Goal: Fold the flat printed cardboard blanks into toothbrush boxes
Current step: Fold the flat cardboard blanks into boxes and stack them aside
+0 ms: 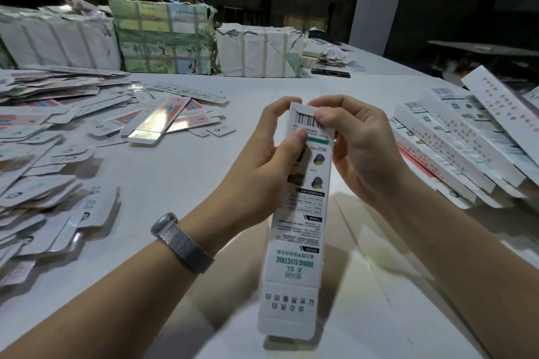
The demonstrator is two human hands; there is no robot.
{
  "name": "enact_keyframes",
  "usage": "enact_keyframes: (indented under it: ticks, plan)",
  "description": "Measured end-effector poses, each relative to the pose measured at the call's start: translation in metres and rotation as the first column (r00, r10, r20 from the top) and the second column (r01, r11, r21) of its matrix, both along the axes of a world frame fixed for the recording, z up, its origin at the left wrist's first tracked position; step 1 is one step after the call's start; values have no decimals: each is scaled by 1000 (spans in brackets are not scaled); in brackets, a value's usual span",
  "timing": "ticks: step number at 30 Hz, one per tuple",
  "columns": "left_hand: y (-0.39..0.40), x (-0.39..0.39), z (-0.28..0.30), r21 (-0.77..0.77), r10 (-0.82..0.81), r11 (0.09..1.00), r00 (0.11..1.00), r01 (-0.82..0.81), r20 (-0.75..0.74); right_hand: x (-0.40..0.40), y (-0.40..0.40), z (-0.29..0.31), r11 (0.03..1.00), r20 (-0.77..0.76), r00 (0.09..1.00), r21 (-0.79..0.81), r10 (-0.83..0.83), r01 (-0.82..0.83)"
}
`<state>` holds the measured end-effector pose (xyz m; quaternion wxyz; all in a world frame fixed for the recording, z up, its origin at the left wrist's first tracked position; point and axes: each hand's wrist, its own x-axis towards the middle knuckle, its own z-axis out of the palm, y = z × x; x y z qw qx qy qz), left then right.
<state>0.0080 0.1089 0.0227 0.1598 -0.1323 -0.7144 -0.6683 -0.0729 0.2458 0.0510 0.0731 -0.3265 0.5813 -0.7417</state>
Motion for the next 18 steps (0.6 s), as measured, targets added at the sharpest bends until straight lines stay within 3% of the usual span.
enact_keyframes:
  ticks: [9,18]
  plan:
    - [2,1,0,-30,-41,999,999,41,12,1,1,4,994,-29,994,2,-109,109]
    - [-1,5,3,14,-137,991,989,136,58,-6,6,7,996,-8,997,33,-80,80]
